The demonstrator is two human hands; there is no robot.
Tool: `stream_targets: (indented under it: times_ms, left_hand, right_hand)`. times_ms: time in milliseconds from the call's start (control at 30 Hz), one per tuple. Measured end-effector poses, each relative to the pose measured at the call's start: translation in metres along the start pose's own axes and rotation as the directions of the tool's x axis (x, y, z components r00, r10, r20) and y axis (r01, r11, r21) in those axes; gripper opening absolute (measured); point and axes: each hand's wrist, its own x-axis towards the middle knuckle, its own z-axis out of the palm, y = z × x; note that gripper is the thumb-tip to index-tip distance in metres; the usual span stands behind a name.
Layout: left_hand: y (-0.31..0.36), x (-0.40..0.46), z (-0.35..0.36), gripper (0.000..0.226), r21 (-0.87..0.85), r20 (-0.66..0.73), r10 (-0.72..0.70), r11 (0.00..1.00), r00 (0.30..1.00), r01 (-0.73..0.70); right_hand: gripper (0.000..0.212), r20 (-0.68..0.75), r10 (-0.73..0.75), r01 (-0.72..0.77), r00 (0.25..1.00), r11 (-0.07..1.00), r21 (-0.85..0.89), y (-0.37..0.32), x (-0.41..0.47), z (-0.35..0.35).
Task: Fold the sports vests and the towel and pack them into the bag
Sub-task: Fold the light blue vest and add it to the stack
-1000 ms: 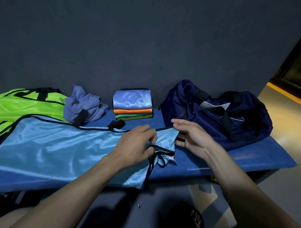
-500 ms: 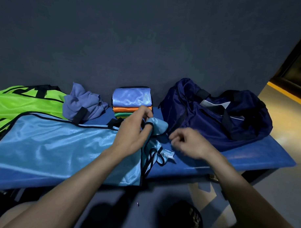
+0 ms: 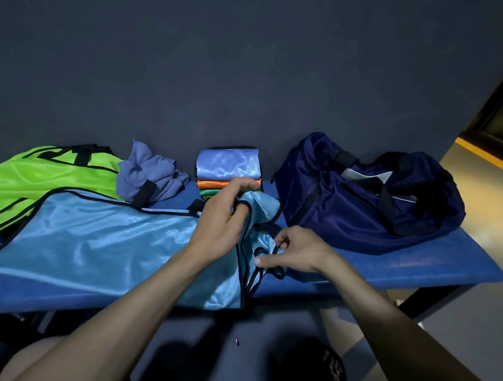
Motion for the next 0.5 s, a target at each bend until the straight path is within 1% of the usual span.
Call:
stream_targets:
  times_ms: [33,67,100,200,267,333,367,400,467,500]
  left_hand:
    - [0.000,-0.001,0.000,0.042,0.001,0.002,-0.005,1.000,1.000,0.005]
    - [0.000,-0.001,0.000,0.042,0.001,0.002,-0.011,1.000,1.000,0.011]
    - [0.000,-0.001,-0.001,0.042,0.001,0.001,-0.016,1.000,1.000,0.016]
    - [0.000,-0.002,-0.001,0.043,-0.003,0.002,-0.020,1.000,1.000,0.020]
    - [0.000,-0.003,0.000,0.042,-0.011,0.008,-0.031,0.999,0.999,0.031]
    - [0.000,-0.004,0.001,0.041,-0.032,0.006,-0.048,0.998,0.999,0.048]
    - [0.000,-0.003,0.002,0.040,-0.046,0.001,-0.058,0.997,0.998,0.058]
    - [0.000,-0.003,0.002,0.039,-0.059,-0.009,-0.070,0.996,0.998,0.069]
    - [0.000,-0.003,0.003,0.035,-0.080,-0.033,-0.090,0.993,0.995,0.087]
    - [0.000,-0.002,0.003,0.033,-0.097,-0.046,-0.103,0.990,0.994,0.098]
  right_hand:
    - [0.061,-0.042,-0.002,-0.003,0.999,0.994,-0.114,-0.002,-0.001,0.003]
    - [0.049,-0.091,-0.004,-0.014,0.996,0.982,-0.189,-0.004,-0.001,0.006]
    - [0.039,-0.140,0.008,-0.037,0.990,0.978,-0.207,-0.005,-0.002,0.007]
    - [0.021,-0.242,0.075,-0.109,0.967,0.986,-0.129,-0.002,-0.003,-0.002]
    - [0.014,-0.254,0.109,-0.123,0.961,0.992,-0.041,0.005,-0.003,-0.009]
    - [0.009,-0.217,0.129,-0.091,0.968,0.981,0.174,0.010,-0.003,-0.012]
    - [0.006,-0.197,0.131,-0.063,0.972,0.945,0.321,0.011,-0.004,-0.014]
    - [0.007,-0.180,0.133,-0.031,0.975,0.876,0.482,0.011,-0.005,-0.017]
    - [0.017,-0.112,0.122,0.006,0.986,0.651,0.759,0.010,-0.007,-0.023]
    - [0.023,-0.070,0.105,0.004,0.992,0.535,0.845,0.010,-0.007,-0.025]
